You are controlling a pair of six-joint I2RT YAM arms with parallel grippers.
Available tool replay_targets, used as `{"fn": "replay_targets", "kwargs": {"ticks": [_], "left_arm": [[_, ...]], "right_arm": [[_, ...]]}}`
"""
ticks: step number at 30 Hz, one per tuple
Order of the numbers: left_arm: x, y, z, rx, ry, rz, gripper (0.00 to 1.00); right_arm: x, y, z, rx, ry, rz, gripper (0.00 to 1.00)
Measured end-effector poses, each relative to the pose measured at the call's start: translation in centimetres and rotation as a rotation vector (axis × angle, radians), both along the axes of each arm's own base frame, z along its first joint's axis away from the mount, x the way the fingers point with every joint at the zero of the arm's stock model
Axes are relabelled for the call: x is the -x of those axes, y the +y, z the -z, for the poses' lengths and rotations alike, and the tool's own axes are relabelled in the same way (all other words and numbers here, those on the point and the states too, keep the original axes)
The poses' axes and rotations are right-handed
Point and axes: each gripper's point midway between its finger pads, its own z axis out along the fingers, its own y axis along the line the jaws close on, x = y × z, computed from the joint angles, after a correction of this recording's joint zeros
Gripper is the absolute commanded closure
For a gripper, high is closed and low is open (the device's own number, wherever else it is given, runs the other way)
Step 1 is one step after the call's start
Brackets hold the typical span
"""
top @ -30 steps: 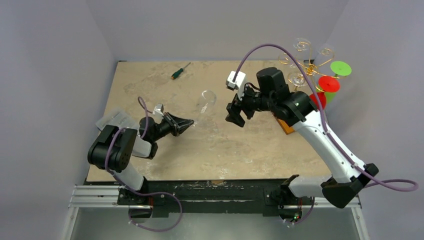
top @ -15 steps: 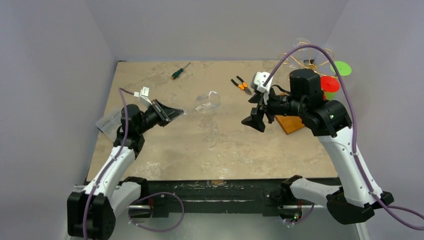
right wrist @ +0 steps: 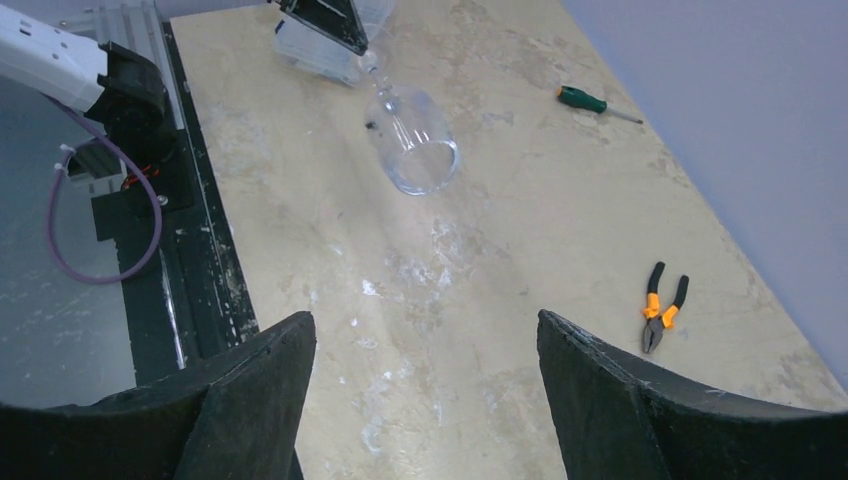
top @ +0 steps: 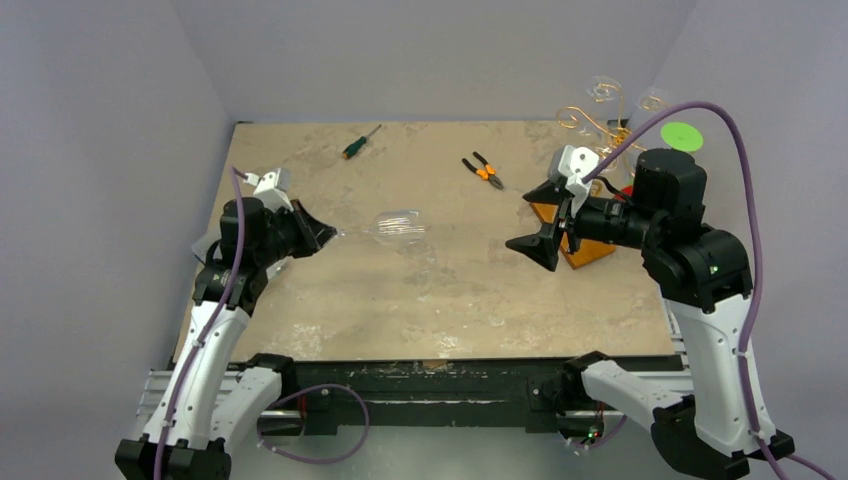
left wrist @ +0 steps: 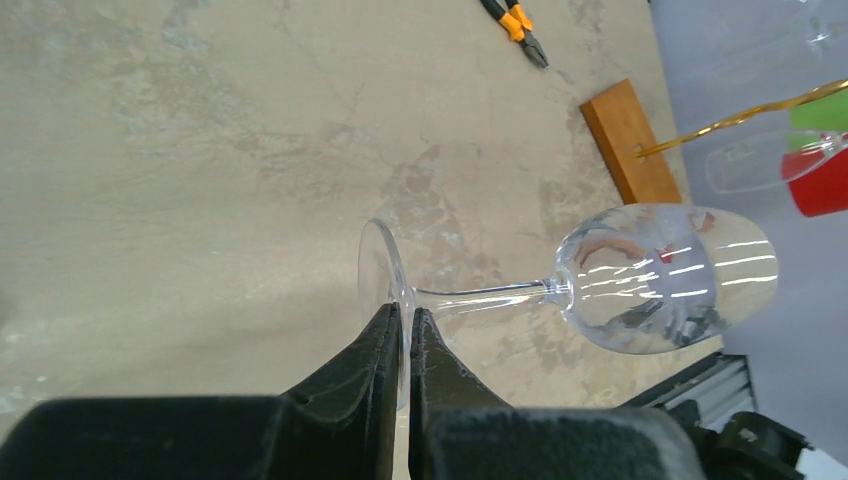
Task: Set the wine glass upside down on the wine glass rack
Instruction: Turn the wine glass upside down at the wine rack.
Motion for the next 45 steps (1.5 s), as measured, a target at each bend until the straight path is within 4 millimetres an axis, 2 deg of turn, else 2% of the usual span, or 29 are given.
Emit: {"fn": "replay_targets", "kwargs": {"ticks": [6, 10, 18, 25, 31, 36, 45], "left_arm": [[1.0, 2.0, -2.8, -0.181, -0.090, -0.011, 1.00], [1.9, 1.7, -4.1, -0.304, -0.171, 0.038, 1.00], [3.2, 0.3, -4.0, -0.512, -0.272, 0.197, 1.00], [4.2, -2.4, -4.8, -0.679, -0.446, 0.388, 1.00], [4.5, -4.7, -7.3, -0.771, -0.663, 0.487, 1.00], [5.2, -7.5, -9.4, -0.837, -0.889, 0.568, 1.00], [5.7, -13.0, -10.6, -1.052, -1.173, 0.684, 1.00]], "right_arm": [[-0.5, -0.5, -0.4, -0.027, 0.012, 0.039, 0.20], [-1.0, -0.7, -0.4, -0.048, 0.030, 0.062, 0.21], [-1.7, -0.3, 0.2, -0.058, 0.069, 0.065, 0.21], [-1.7, 0.0, -0.5, -0.069, 0.065, 0.046, 0.21], [-1.9, 0.1, -0.8, -0.082, 0.075, 0.051, 0.20], [-2.5, 0.2, -1.1, -0.108, 0.098, 0.074, 0.20], [-4.0, 1.1, -0.2, -0.216, 0.232, 0.102, 0.20]]}}
